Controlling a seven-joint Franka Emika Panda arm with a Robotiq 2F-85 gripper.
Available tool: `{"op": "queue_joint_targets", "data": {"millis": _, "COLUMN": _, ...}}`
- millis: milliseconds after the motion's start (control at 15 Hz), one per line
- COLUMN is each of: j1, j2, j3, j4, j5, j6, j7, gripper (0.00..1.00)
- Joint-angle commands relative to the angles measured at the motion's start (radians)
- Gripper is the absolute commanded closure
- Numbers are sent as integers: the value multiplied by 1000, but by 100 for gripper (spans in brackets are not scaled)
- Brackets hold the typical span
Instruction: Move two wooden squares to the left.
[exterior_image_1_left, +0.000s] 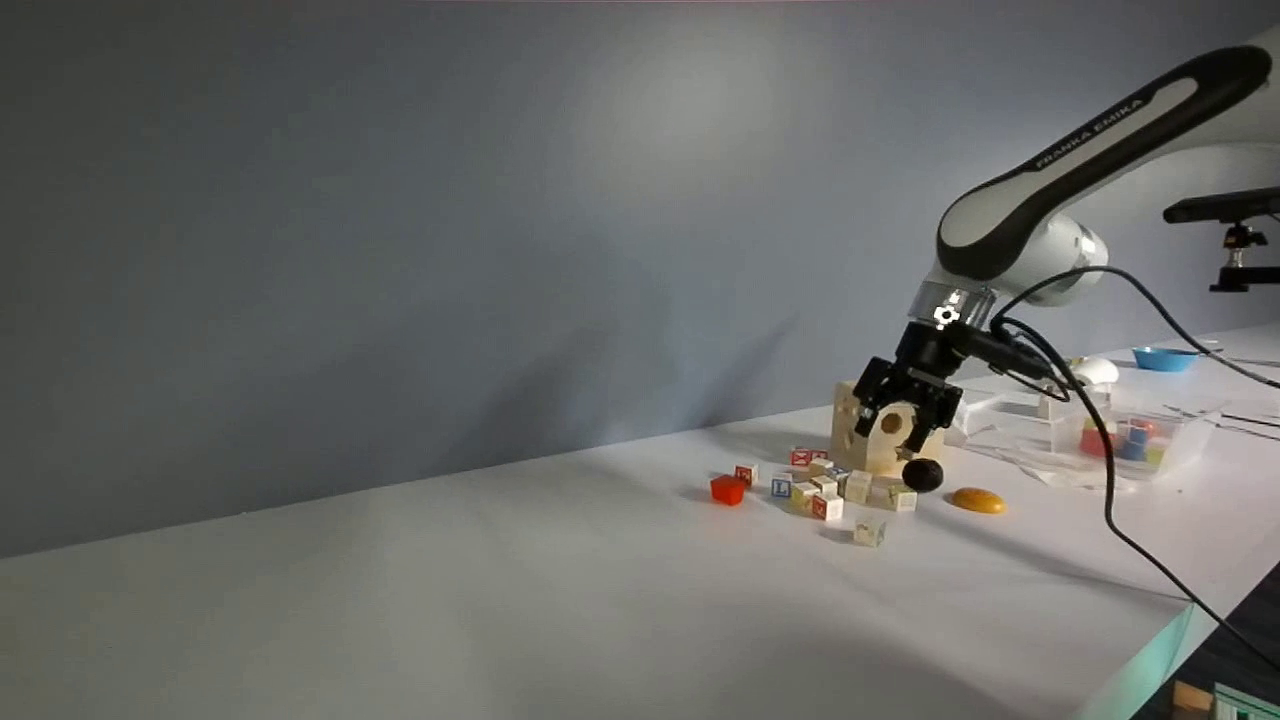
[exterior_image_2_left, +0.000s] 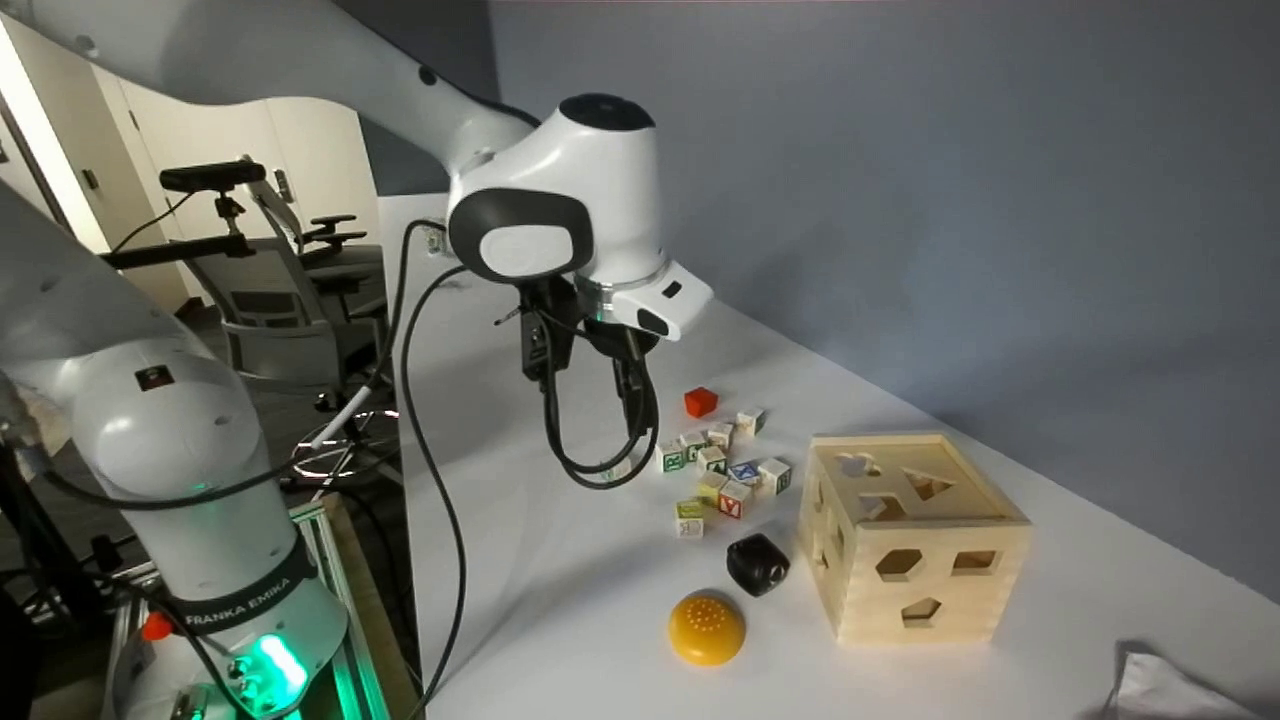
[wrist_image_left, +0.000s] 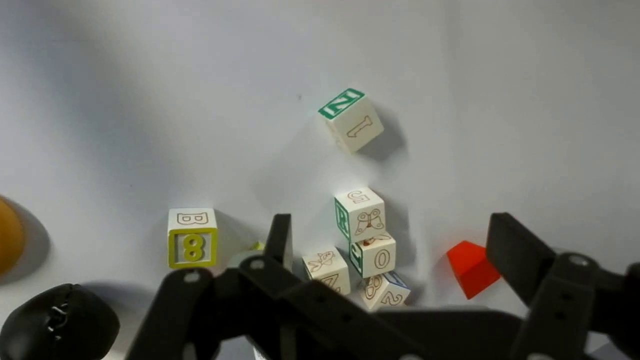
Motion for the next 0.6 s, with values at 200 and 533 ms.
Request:
{"op": "queue_joint_targets", "data": {"millis": 200, "j1": -176, "j2": 207, "j3": 175, "j4": 155, "j5": 177, "j6": -124, "j7": -132, "gripper": 0}}
{"op": "queue_joint_targets", "data": {"millis": 533, "j1": -258, "j2": 335, "j3": 277, "j4": 197, "j5": 213, "j6": -85, "j7": -160, "gripper": 0}}
